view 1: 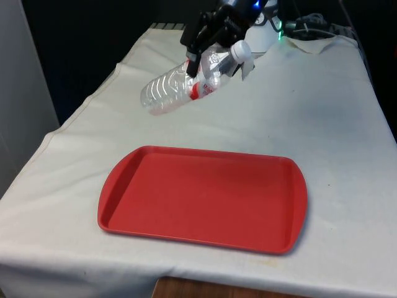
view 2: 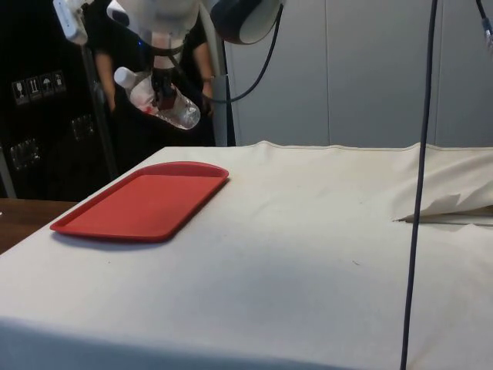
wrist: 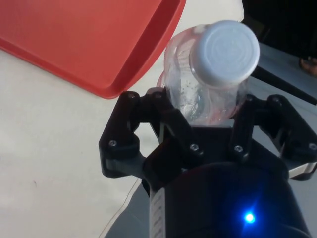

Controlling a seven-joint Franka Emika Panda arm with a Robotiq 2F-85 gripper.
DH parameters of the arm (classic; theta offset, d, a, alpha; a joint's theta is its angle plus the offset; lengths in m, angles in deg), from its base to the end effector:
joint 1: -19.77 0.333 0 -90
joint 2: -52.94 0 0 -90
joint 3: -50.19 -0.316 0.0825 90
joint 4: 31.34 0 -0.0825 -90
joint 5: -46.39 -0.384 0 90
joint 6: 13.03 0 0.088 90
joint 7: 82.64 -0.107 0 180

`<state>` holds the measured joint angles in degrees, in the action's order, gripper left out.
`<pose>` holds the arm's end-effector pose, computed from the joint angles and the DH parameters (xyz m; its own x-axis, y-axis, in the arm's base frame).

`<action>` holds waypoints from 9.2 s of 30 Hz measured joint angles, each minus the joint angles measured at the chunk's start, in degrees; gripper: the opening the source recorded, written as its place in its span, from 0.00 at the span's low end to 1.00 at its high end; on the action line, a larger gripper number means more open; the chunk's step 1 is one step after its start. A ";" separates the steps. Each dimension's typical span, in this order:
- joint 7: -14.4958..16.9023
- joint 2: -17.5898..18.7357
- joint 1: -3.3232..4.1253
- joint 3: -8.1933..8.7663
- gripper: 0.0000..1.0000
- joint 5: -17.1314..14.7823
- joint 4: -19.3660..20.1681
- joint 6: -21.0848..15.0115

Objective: Place the bottle upright on the tray.

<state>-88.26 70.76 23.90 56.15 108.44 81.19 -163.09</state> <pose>0.6327 0.0034 0.3429 0.7153 0.6982 0.0307 0.4909 -0.5332 0.6890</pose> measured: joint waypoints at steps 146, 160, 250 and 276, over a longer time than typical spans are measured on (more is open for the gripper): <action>-3.90 9.34 -1.43 5.73 0.16 -48.24 1.26 -30.37; -3.90 10.60 -1.43 5.67 0.16 -52.02 1.20 -31.05; -12.83 18.74 -1.32 5.73 0.16 -52.08 0.74 -44.40; -12.72 18.79 -1.32 5.73 1.00 -52.02 0.80 -44.35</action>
<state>-100.98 89.55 22.58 61.88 56.42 82.00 -207.43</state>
